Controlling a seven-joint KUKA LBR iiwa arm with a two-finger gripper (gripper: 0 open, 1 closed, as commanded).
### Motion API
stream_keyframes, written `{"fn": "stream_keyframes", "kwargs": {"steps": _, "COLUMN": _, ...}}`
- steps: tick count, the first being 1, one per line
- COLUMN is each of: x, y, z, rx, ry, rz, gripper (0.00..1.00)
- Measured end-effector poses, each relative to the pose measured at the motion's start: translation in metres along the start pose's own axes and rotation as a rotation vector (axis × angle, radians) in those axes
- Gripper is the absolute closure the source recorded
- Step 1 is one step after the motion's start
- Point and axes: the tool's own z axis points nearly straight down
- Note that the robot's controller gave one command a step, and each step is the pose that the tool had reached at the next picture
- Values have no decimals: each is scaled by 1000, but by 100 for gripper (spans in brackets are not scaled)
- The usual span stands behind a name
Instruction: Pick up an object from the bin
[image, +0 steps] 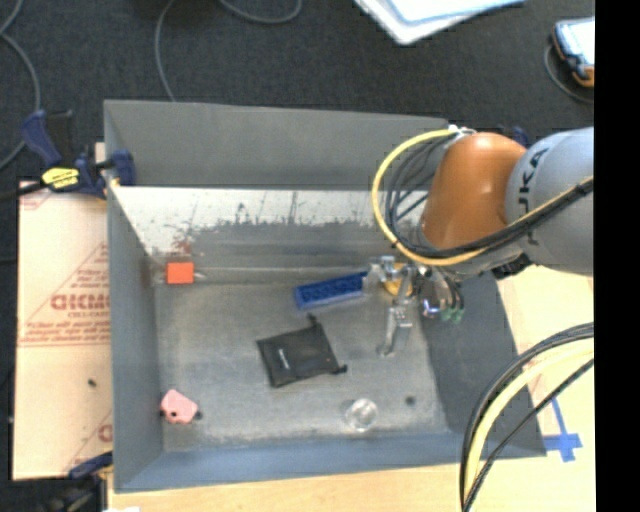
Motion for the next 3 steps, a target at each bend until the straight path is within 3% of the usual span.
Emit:
{"fn": "stream_keyframes", "kwargs": {"steps": 1, "x": -2, "y": 0, "z": -5, "rx": 1, "ry": -8, "rz": -2, "gripper": 0}}
{"fn": "stream_keyframes", "kwargs": {"steps": 2, "x": -17, "y": 54, "z": 62, "rx": -1, "ry": -8, "rz": -40, "gripper": 0}}
{"fn": "stream_keyframes", "kwargs": {"steps": 3, "x": -43, "y": 53, "z": 59, "rx": 3, "ry": -12, "rz": -223, "gripper": 0}}
